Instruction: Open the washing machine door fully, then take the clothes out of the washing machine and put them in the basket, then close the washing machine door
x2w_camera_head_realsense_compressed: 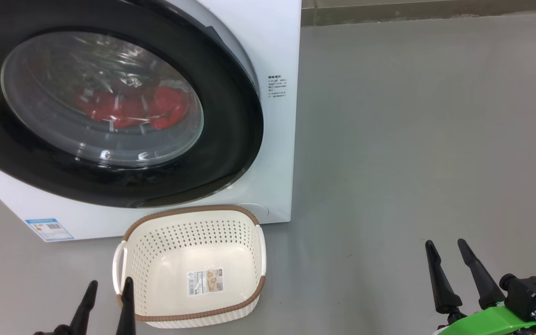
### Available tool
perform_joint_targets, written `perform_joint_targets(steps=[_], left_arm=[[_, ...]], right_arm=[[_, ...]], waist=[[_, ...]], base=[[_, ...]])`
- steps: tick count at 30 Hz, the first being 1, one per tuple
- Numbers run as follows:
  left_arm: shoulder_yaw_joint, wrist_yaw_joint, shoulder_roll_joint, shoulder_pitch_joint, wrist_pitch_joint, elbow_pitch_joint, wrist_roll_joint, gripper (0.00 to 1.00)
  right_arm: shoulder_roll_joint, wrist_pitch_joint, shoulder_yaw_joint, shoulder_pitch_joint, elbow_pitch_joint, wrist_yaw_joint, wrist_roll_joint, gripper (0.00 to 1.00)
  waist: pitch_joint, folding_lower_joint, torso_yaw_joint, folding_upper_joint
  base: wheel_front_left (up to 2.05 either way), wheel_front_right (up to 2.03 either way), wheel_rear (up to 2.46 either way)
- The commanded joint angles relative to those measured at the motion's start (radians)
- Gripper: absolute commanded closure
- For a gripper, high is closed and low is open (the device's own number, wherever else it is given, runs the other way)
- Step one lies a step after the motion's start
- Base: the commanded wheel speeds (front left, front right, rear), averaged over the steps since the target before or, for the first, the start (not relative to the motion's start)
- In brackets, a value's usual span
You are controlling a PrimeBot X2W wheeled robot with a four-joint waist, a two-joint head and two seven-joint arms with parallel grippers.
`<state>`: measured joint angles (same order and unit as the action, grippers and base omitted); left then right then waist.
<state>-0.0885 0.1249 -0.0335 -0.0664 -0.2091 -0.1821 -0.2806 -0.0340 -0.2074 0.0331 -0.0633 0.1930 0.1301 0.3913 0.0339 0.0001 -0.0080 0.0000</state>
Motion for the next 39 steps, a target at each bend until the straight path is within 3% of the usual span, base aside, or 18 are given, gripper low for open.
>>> perform_joint_targets(steps=[1, 14, 26, 27, 28, 29, 39], left_arm=[[-0.027, 0.005, -0.017, 0.006, -0.015, 0.027, 0.033, 0.0], [-0.031, 0.006, -0.024, -0.008, -0.053, 0.033, 0.172, 0.0], [-0.03, 0.006, -0.027, -0.003, -0.053, 0.03, 0.166, 0.0], [-0.029, 0.006, -0.027, -0.002, -0.053, 0.03, 0.165, 0.0], [-0.029, 0.006, -0.027, -0.002, -0.053, 0.03, 0.165, 0.0], [-0.029, 0.006, -0.027, -0.001, -0.053, 0.03, 0.165, 0.0], [-0.014, 0.006, -0.026, 0.027, -0.053, 0.039, 0.154, 0.0]], right_arm=[[-0.014, -0.017, -0.013, 0.0, -0.032, 0.001, -0.033, 0.0], [-0.016, -0.054, -0.013, -0.012, -0.048, 0.001, -0.144, 0.0], [-0.016, -0.054, -0.015, -0.008, -0.046, 0.001, -0.122, 0.0], [-0.016, -0.054, -0.023, -0.006, -0.048, 0.001, -0.094, 0.07], [-0.016, -0.054, -0.023, -0.006, -0.048, 0.001, -0.094, 0.07], [-0.016, -0.054, -0.042, 0.002, -0.051, 0.001, -0.057, 1.0], [-0.016, -0.054, -0.153, 0.194, -0.067, 0.001, 0.121, 1.0]], waist=[[0.001, 0.0, 0.0, 0.0], [0.007, 0.0, -0.006, 0.0], [0.007, 0.0, -0.006, 0.0], [0.007, 0.0, -0.004, 0.0], [0.007, 0.0, -0.004, 0.0], [0.008, 0.0, -0.003, 0.0], [0.042, 0.0, 0.015, 0.0]], base=[[0.0, 0.0, 0.0], [0.0, 0.0, 0.0], [0.0, 0.0, 0.0], [0.0, 0.0, 0.0], [0.0, 0.0, 0.0], [0.0, 0.0, 0.0], [0.0, 0.0, 0.0]])
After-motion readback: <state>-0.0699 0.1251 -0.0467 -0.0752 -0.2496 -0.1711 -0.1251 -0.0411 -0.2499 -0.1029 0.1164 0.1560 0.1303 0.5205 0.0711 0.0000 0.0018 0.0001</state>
